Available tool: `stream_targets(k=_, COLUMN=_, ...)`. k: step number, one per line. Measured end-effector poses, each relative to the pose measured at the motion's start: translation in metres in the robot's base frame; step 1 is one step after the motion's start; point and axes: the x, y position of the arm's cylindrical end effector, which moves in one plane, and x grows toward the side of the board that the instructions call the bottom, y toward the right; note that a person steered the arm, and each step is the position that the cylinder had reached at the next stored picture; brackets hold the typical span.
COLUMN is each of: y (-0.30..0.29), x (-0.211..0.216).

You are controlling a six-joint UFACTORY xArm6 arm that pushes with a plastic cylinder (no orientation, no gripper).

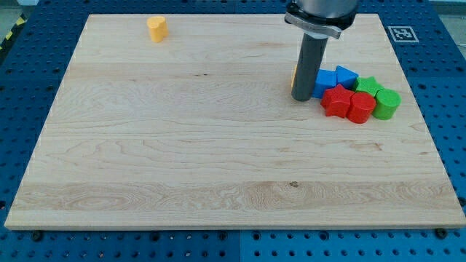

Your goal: Move the arm towards the yellow heart

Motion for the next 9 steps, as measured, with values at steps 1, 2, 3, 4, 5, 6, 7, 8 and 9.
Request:
stream_targets(k=1, y=-0.023, x=0.002)
stream_targets(k=2, y=-0.076, x=0.0)
stream_targets(k=3, y=-0.147, x=-0.011)
stream_targets(k=4, y=-0.231, x=-0.039)
stream_targets(k=5, y=-0.274, x=-0.106)
stream_targets(k=6, y=-0.279, x=-0.167)
stream_targets(k=7, y=-0.292, x=-0.17)
stream_targets(k=8, y=-0.329, x=-0.178)
stream_targets(k=9, y=-0.333, x=-0.215)
